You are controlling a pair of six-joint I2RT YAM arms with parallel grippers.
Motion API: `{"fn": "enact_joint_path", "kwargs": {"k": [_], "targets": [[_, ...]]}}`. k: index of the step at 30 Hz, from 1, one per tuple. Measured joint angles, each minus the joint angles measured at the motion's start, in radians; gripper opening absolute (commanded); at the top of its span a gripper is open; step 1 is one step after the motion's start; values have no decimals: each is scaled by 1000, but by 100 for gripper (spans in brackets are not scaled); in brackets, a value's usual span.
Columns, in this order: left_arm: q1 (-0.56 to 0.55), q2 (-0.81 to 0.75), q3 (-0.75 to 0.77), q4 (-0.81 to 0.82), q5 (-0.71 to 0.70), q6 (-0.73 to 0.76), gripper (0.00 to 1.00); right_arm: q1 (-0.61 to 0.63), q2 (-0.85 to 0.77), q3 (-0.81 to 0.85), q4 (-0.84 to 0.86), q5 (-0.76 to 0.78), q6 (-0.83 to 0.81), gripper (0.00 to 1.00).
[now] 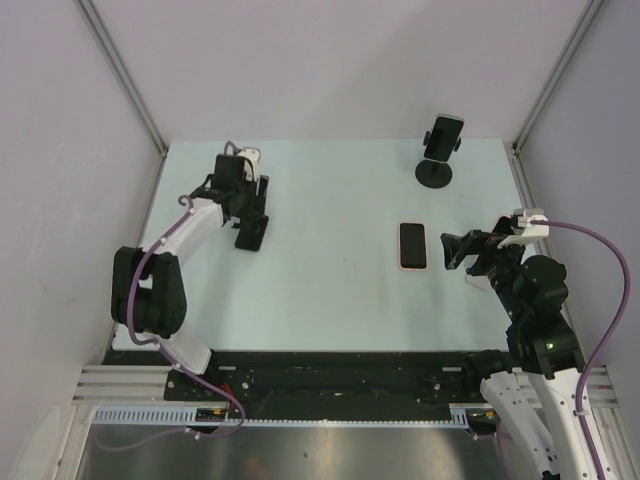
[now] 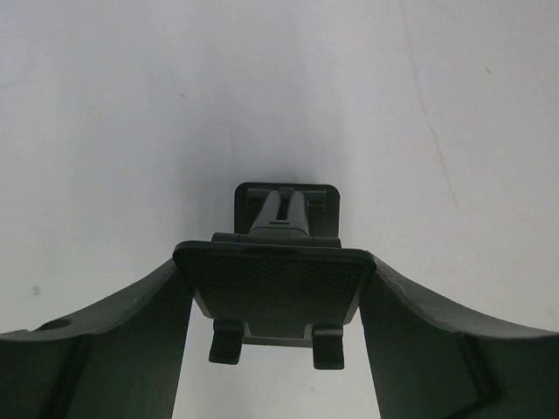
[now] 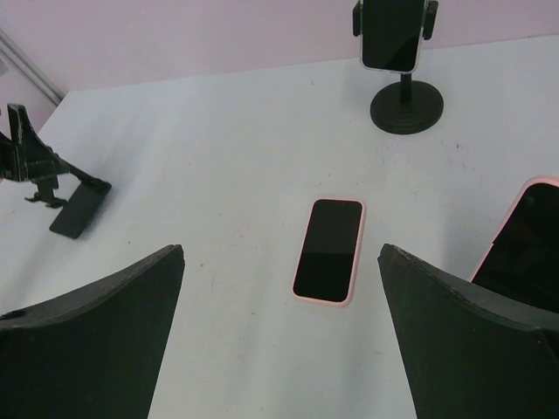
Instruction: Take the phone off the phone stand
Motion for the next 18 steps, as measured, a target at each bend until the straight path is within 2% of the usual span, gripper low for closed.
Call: {"fn": "enact_joint_path", "kwargs": {"k": [10, 18], "targets": [[251, 173, 280, 18, -39, -18, 41, -19, -4, -10, 10, -27, 2, 99], [391, 341, 402, 18, -21, -17, 41, -42, 10, -19, 27, -63, 8, 98]]}}
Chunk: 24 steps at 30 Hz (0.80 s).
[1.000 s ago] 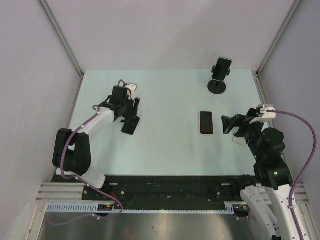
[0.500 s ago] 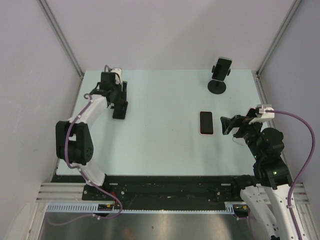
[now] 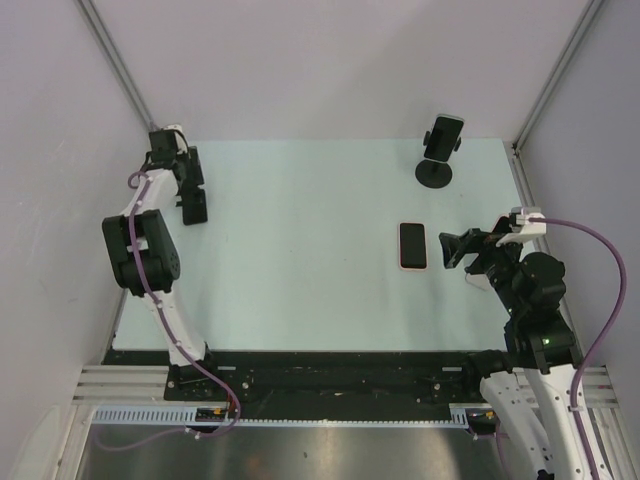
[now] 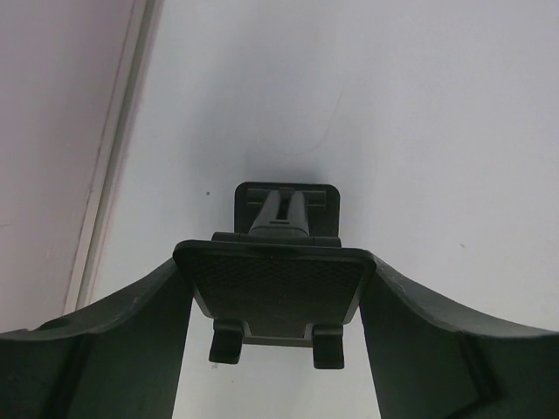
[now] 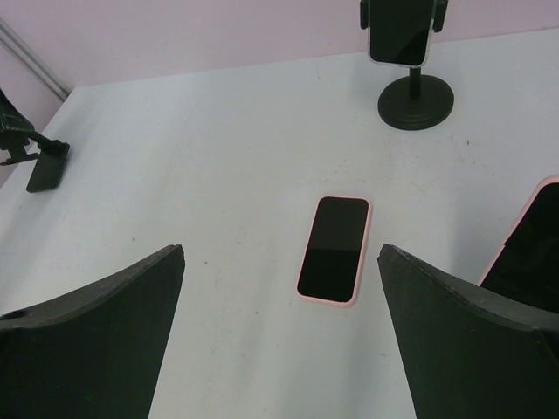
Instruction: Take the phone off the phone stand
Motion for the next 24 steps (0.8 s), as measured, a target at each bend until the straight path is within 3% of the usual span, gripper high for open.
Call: {"fn": "enact_joint_path", "kwargs": {"k": [6, 12, 16, 19, 24], "targets": [[32, 67, 74, -21, -8, 23, 43, -14, 24, -7, 1, -21, 0, 98], [42, 97, 132, -18, 6, 30, 61, -23, 39, -8, 4, -26, 0, 98], [50, 120, 135, -18, 21, 24, 84, -25, 45, -8, 8, -30, 1, 98], [53, 129, 134, -8, 24, 18, 93, -27, 47, -8, 10, -31, 1, 98], [54, 128, 121, -8, 36, -1, 100, -27, 47, -8, 14, -32, 0, 98]]}}
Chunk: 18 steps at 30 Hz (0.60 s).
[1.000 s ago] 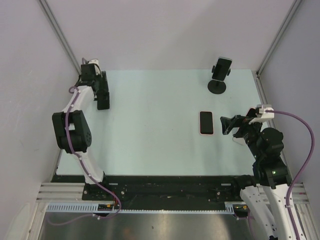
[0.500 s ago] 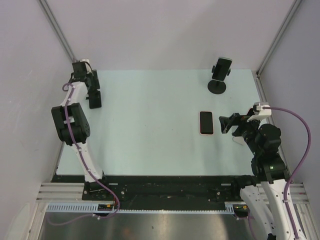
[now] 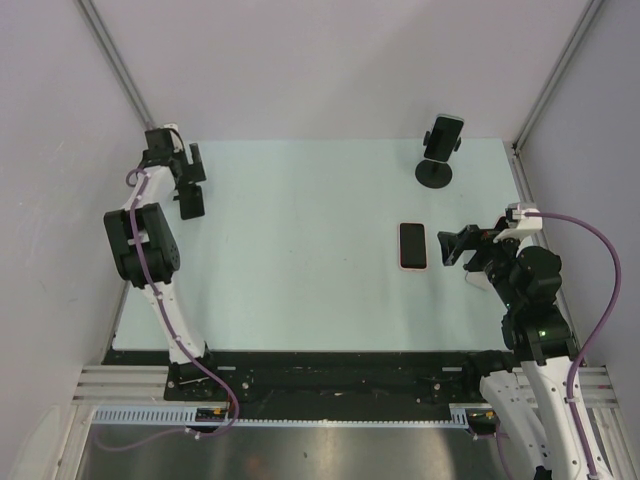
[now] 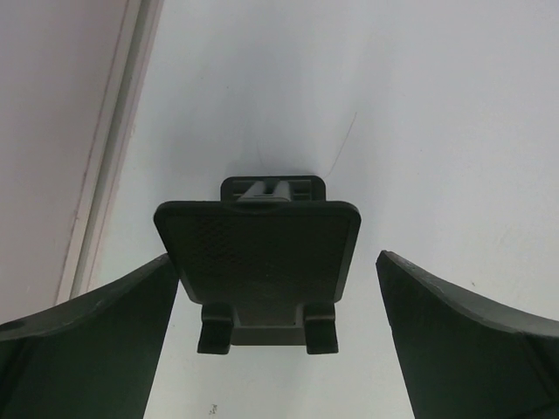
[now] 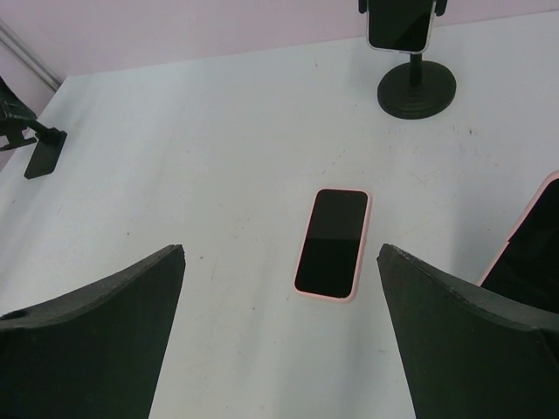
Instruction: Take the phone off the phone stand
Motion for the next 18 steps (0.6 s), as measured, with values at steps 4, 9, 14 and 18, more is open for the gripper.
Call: {"fn": "enact_joint_path", "kwargs": {"k": [4, 9, 14, 18], "targets": [[0, -14, -17, -5, 21, -32, 100, 0, 0, 0, 0, 0, 0, 99], [0, -108, -57, -9, 33, -102, 100, 0, 0, 0, 0, 10, 8, 100], [0, -291, -149, 7, 91, -231, 100, 0, 7, 0, 0, 40, 19, 100], [0, -445, -270, 23, 208, -357, 100, 0, 17, 0, 0, 80, 29, 100]]}}
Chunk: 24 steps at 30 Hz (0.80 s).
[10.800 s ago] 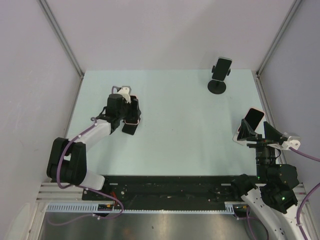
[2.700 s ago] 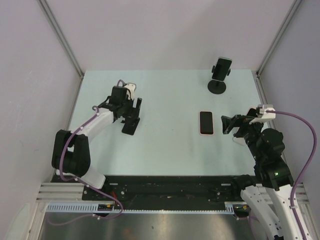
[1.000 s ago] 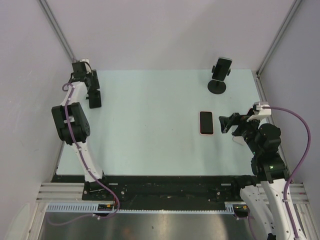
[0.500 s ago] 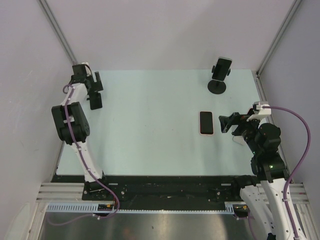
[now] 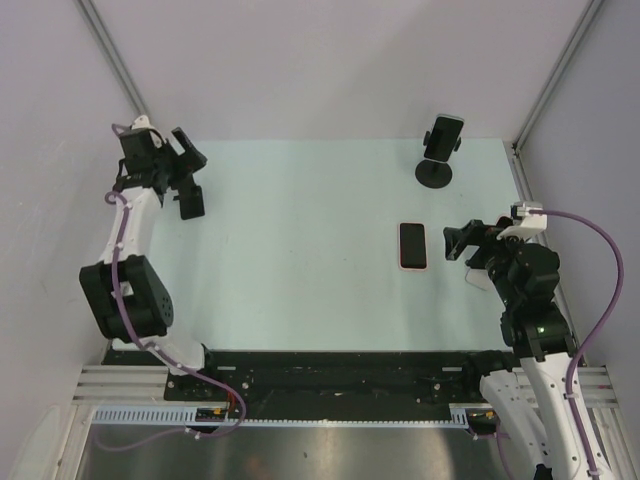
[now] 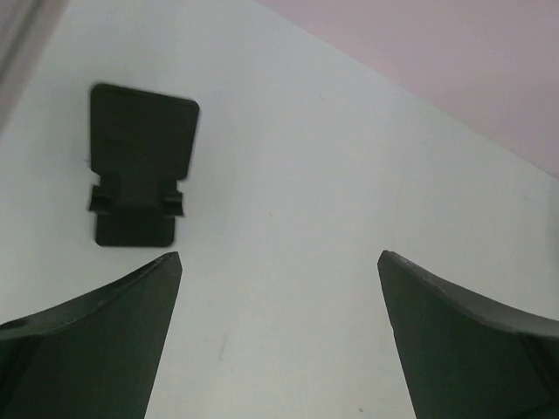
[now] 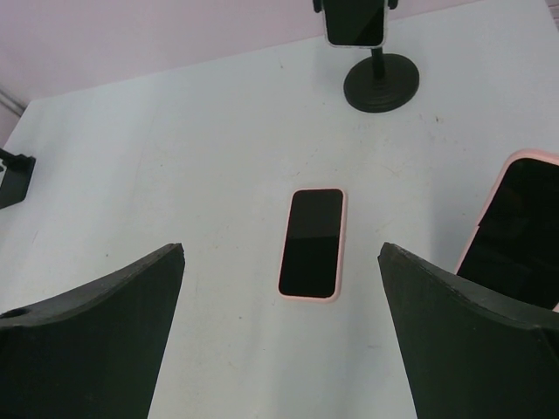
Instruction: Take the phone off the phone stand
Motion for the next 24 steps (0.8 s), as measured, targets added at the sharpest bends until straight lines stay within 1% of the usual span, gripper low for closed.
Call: {"fn": "enact_joint_path", "kwargs": {"k": [4, 7, 10, 15, 18, 20, 22, 24], "targets": [[-18, -95, -132, 5, 87, -71, 100, 0, 18, 0, -1, 42, 20, 100], [-64, -162, -233, -5, 101, -72, 100, 0, 42, 0, -4, 62, 35, 100], [-132, -278, -338, -24, 101, -63, 100, 0, 75, 1, -26, 113, 56, 100], [-256, -550, -477, -21, 58, -22, 100, 0, 137, 21, -85, 243, 94, 100], [-338, -678, -546, -8, 19, 24, 100, 0, 186, 41, -110, 340, 111, 100], [-387, -733, -595, -6, -11, 55, 100, 0, 220, 58, -131, 397, 119, 100], [-419, -763, -629, -14, -42, 85, 100, 0, 257, 78, -142, 449, 121, 100], [-476, -777, -645, -30, -77, 118, 100, -2, 298, 104, -143, 500, 120, 100]]}}
